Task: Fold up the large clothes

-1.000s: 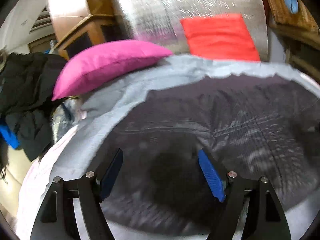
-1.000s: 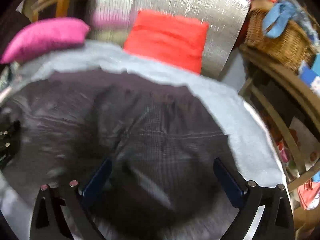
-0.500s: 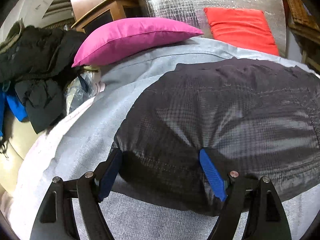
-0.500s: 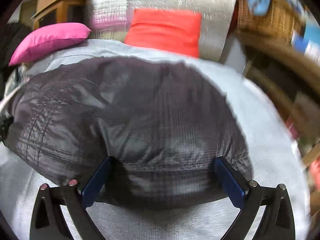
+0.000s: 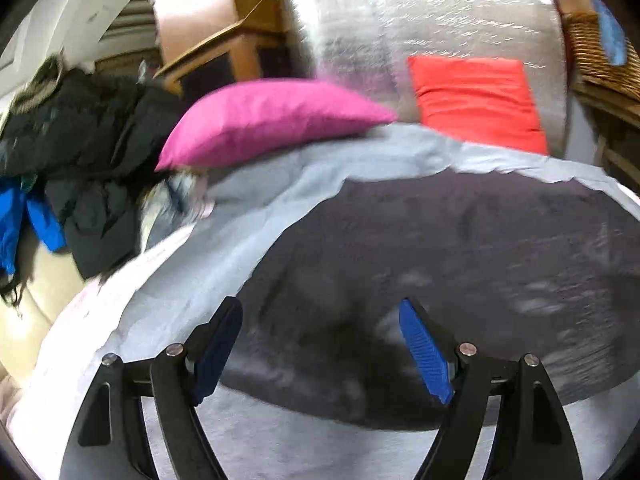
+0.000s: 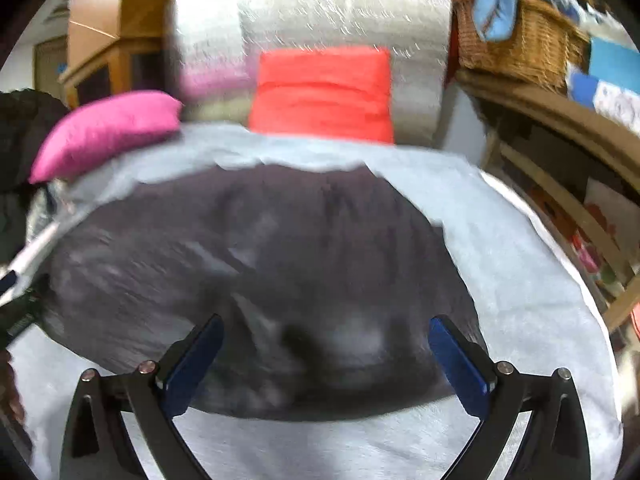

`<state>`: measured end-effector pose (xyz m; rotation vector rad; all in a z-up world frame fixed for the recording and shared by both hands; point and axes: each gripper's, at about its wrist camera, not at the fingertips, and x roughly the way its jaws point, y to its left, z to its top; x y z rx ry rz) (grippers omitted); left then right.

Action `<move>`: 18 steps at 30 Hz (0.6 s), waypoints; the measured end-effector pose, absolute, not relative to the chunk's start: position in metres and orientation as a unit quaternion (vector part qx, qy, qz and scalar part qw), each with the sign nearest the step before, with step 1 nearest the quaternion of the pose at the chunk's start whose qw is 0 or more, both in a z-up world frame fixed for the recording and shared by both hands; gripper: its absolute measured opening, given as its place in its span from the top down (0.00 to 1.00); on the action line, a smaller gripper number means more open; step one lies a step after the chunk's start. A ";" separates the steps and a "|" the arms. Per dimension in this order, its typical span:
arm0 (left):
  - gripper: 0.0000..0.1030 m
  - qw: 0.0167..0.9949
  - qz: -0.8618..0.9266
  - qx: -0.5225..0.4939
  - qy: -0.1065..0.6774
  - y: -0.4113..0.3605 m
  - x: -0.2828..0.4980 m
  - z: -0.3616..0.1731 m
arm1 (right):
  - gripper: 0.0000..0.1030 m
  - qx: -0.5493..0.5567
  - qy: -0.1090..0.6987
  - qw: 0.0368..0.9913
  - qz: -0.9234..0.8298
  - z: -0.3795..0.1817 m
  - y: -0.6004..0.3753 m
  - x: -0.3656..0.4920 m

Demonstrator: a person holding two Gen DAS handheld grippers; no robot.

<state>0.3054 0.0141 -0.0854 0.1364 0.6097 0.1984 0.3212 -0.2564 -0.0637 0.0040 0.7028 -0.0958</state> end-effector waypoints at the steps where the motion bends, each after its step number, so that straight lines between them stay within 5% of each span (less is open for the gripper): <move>1: 0.21 0.947 0.085 0.075 0.300 0.003 0.306 -0.086 | 0.00 -0.004 0.341 0.939 -0.037 -0.060 -0.247 0.325; 9: 0.20 0.927 0.069 0.112 0.352 -0.026 0.321 -0.133 | 0.00 -0.047 0.390 0.920 -0.015 -0.123 -0.204 0.351; 18: 0.20 0.926 0.059 0.103 0.357 -0.023 0.325 -0.134 | 0.00 -0.051 0.392 0.918 -0.024 -0.128 -0.199 0.358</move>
